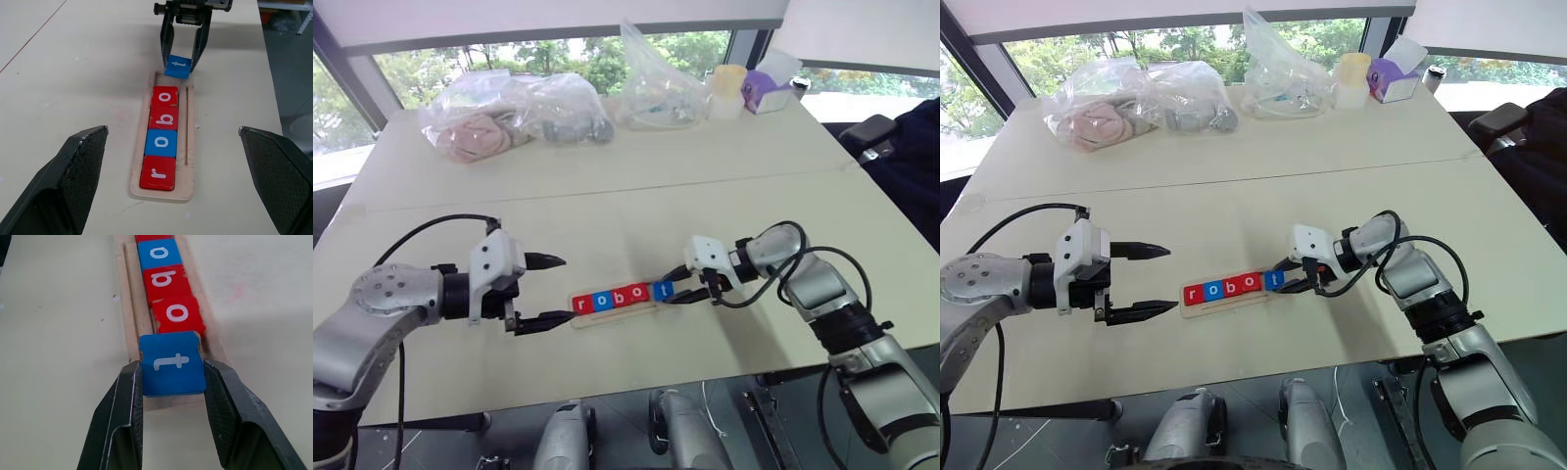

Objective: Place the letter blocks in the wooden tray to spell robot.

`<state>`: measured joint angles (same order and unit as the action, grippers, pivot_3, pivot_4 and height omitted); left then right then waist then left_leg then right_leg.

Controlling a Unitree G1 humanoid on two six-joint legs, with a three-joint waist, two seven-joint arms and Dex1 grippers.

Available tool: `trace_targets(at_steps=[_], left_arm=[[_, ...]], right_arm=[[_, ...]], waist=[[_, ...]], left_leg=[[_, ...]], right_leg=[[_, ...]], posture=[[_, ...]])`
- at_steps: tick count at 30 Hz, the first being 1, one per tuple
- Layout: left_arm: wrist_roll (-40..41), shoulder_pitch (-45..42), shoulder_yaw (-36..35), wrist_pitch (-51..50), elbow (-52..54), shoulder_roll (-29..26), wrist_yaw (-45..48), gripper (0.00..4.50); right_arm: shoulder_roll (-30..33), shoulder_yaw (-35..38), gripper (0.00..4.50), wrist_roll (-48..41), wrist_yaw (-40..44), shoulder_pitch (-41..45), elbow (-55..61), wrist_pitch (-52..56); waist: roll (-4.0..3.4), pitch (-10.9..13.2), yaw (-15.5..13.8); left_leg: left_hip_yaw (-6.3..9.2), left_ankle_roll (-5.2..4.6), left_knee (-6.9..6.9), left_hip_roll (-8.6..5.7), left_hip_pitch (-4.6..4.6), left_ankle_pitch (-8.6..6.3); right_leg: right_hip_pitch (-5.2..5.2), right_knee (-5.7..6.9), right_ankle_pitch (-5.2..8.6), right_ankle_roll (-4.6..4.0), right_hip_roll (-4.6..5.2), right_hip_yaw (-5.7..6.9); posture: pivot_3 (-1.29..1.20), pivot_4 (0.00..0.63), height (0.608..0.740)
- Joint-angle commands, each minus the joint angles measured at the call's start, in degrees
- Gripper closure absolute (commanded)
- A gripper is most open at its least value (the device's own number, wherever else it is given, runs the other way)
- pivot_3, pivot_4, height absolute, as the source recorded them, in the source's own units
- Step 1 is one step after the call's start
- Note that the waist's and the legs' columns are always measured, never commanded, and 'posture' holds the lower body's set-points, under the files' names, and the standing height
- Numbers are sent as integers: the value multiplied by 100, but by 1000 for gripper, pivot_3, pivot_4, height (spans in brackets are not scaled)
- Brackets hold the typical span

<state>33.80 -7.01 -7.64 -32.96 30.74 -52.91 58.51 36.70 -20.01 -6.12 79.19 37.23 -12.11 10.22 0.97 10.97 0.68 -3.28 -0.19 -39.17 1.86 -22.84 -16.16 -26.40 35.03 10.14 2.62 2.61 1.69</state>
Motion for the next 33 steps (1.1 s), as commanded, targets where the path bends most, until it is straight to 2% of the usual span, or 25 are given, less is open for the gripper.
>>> trace_targets(at_steps=[1, 10, 29, 33], left_arm=[[88, 37, -160, 22, 231, -10, -64, 0], [119, 136, -176, 23, 300, -21, -158, 0], [159, 70, -84, 5, 320, 55, -286, 0], [174, 66, -77, -15, 337, 63, -310, 0]], right_arm=[[-92, 22, 3343, 71, 17, 184, -185, -210], [-254, -18, 3343, 248, 63, 337, -569, -459], [-418, -13, 3343, 368, 104, 396, -621, -451], [-435, -13, 1453, 415, 93, 426, -679, -502]], waist=[[0, 0, 0], [0, 0, 0], [0, 0, 3], [0, 0, 3]], left_leg=[[0, 0, 0, 0, 1, 0], [-2, 0, 0, 0, 4, 0], [-2, 1, 0, 0, 9, 0], [-2, 1, 0, 0, 9, 0]], right_leg=[[1, 1, 0, 0, 0, 0], [2, 4, 0, 0, 0, -1], [4, 6, -1, -1, 0, -1], [4, 7, -1, -1, 0, -2]], posture=[[0, 150, 740], [0, 150, 740], [0, 150, 740], [0, 150, 740]])
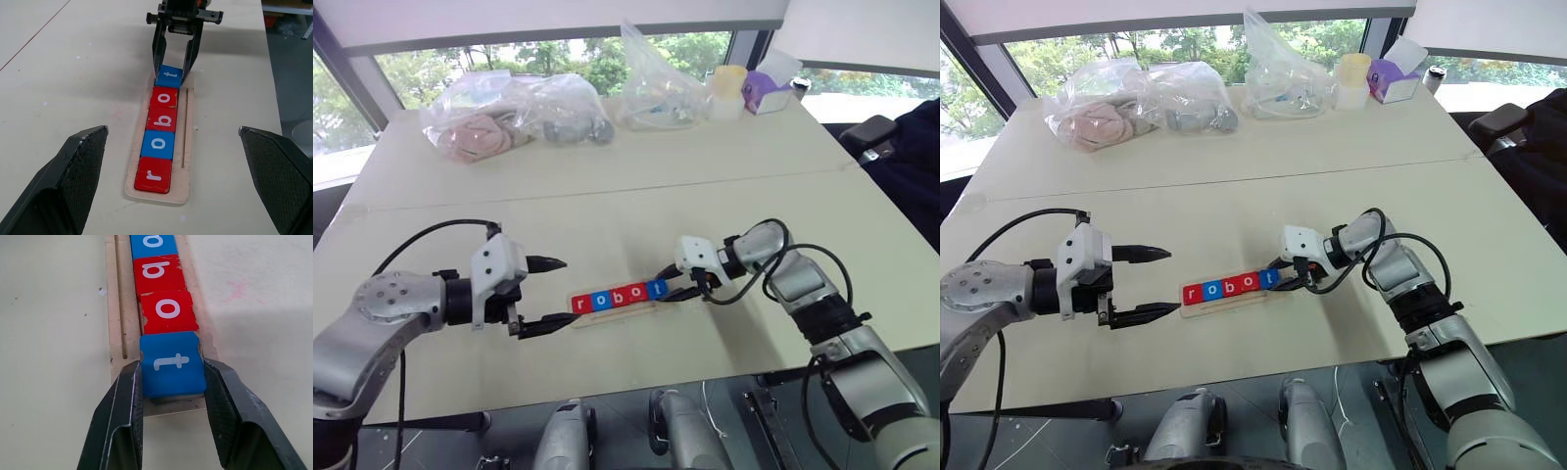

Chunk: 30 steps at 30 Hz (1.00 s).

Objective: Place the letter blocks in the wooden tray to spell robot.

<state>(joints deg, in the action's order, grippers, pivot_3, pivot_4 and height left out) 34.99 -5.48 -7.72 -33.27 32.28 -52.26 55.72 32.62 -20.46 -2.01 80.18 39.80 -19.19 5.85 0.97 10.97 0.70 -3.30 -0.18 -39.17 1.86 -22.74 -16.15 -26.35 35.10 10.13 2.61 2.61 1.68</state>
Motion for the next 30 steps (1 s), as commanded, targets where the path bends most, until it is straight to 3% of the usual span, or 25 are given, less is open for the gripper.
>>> trace_targets(at_steps=[1, 3, 10, 16, 30], left_arm=[[56, -90, -64, 15, 183, -1, -39, 0], [57, -87, -59, 16, 186, -2, -53, 0], [79, -97, -21, 25, 197, 13, -94, 0], [61, -163, 47, 48, 153, 47, -93, 0], [58, -232, 45, 42, 114, 20, -33, 0]], right_arm=[[-28, 37, 909, 9, -4, 186, 27, -68], [-11, 54, 25, -3, 18, 219, 66, -22], [-74, 471, 25, -321, -234, 386, 376, 468], [-335, 882, 25, -177, -1351, 416, 89, 254], [-326, 672, 25, 291, -2005, -249, 35, -712]], waist=[[0, 0, 0], [0, 0, 0], [0, 0, 0], [0, 0, 2], [0, 0, 14]], left_leg=[[0, 0, 0, 0, 0, 0], [0, 0, 0, 0, 1, 0], [1, 0, 0, 0, 1, 0], [-1, 1, 1, 0, 2, 0], [-12, 0, 1, 0, 4, 0]], right_leg=[[0, 0, 0, 0, 0, 0], [1, 0, 0, 0, 0, 0], [1, 0, -1, -1, 0, 0], [1, 2, -3, -4, -1, -1], [2, 2, 0, 1, -1, -4]], posture=[[0, 150, 740], [0, 150, 740], [0, 150, 740], [0, 150, 740], [0, 150, 740]])
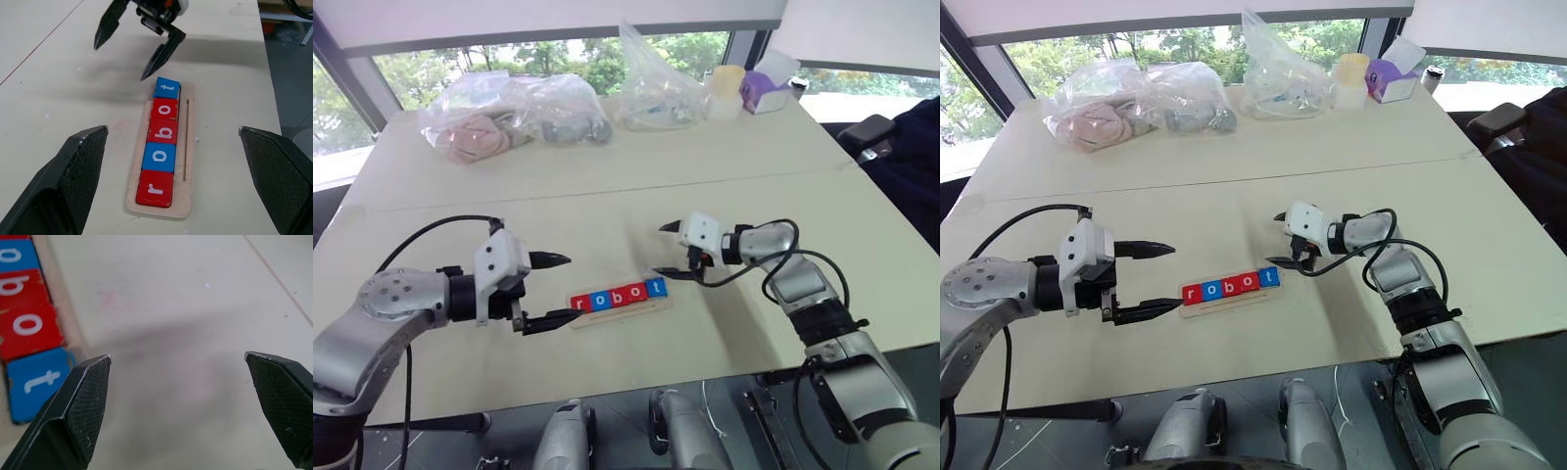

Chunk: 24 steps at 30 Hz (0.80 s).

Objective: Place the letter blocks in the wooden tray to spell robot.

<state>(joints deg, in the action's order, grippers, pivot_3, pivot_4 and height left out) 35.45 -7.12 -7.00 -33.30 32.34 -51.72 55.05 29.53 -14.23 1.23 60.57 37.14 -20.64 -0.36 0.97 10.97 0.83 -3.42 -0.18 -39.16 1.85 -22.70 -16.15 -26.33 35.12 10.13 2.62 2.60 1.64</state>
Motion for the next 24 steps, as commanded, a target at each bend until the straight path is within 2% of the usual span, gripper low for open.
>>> trace_targets(at_steps=[1, 7, 14, 18, 24], left_arm=[[12, -74, -25, 43, 105, -36, 40, 0], [-3, -113, -6, 54, 76, -36, 65, 0], [41, -53, -59, -1, 121, -30, 54, 0], [138, 103, -192, -142, 267, -35, -72, 0], [323, 376, -478, -439, 455, -80, -249, 0]], right_arm=[[-26, 49, 25, -56, -33, -3, 217, -67], [-49, 62, 25, -115, -17, -37, 340, 13], [44, 420, 25, -181, -473, 85, 433, 255], [303, 819, 25, -588, -505, -364, 1452, 1225], [1160, 1605, 25, -1972, -184, -1644, 3813, 3722]], waist=[[0, 0, 1], [0, 0, -4], [0, 0, -4], [0, 0, -29], [1, 0, -46]], left_leg=[[0, 0, 0, 0, 0, 0], [1, 0, 0, 0, 1, 0], [1, 0, 0, 0, 1, 0], [6, 0, 1, 1, 0, 0], [17, 1, 2, 0, -5, -1]], right_leg=[[0, 0, 0, 0, 0, 0], [0, 0, 0, 0, 0, 0], [0, 0, 0, -1, 0, -1], [1, 0, -1, -1, 1, -2], [0, -2, 4, 6, 12, -2]], posture=[[0, 150, 740], [0, 150, 740], [0, 150, 740], [0, 150, 740], [0, 150, 740]])
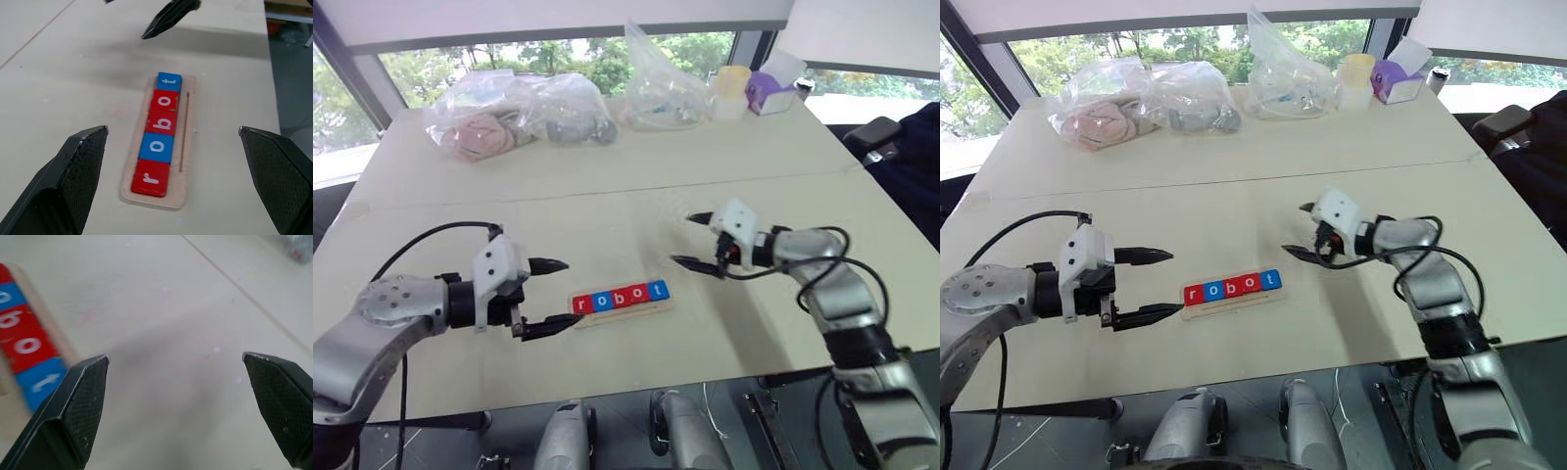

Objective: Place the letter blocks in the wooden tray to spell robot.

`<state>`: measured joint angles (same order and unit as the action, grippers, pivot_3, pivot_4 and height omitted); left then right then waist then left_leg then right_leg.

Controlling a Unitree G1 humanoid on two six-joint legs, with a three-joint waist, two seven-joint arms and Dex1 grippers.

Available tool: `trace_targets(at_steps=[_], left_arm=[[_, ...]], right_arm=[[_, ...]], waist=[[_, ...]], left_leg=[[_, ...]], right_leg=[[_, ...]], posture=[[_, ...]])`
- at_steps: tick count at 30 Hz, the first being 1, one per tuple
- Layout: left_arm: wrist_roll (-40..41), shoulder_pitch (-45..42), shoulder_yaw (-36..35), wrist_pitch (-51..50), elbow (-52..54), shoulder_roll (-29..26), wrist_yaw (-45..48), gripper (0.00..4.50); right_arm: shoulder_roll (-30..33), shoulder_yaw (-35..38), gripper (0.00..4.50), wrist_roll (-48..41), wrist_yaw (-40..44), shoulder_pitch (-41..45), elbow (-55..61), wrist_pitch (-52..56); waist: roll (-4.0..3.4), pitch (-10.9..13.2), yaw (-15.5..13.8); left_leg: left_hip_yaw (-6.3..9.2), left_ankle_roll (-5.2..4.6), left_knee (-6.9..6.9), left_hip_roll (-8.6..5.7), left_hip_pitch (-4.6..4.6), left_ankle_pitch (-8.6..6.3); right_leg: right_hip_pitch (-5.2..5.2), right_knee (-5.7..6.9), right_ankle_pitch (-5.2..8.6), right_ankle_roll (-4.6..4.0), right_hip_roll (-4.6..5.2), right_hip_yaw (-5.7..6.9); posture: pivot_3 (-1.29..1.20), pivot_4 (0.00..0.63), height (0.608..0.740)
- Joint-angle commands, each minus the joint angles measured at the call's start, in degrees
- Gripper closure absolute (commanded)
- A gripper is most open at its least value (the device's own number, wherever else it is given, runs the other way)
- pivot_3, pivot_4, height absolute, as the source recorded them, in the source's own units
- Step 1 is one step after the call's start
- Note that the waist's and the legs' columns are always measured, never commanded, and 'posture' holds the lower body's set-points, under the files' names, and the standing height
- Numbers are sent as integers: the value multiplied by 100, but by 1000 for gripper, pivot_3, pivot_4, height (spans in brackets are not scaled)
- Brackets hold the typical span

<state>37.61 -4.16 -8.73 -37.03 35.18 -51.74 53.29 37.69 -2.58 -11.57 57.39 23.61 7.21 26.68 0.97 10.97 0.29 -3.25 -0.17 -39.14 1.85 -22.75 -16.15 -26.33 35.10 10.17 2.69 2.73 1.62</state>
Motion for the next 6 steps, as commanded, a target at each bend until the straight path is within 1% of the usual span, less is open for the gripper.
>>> trace_targets(at_steps=[1, 4, 6], left_arm=[[111, 154, -368, -73, 184, -100, -68, 0], [116, 357, -501, -92, 257, -104, -102, 0], [124, 389, -520, -116, 279, -71, -177, 0]], right_arm=[[545, 559, 25, -955, 226, -501, 1381, 1356], [929, 963, 25, -1598, 271, -869, 2081, 2115], [1041, 1101, 25, -1791, 177, -919, 2234, 2337]], waist=[[1, 0, 17], [1, 0, 49], [2, 0, 55]], left_leg=[[0, 0, -1, 0, 5, 0], [-3, 0, -3, 1, 14, 0], [-2, 2, -2, 3, 29, -1]], right_leg=[[4, 0, 1, 1, 0, 0], [6, 0, 9, 13, -2, -3], [13, 0, 10, 11, -5, -3]], posture=[[0, 150, 740], [0, 150, 740], [0, 150, 740]])
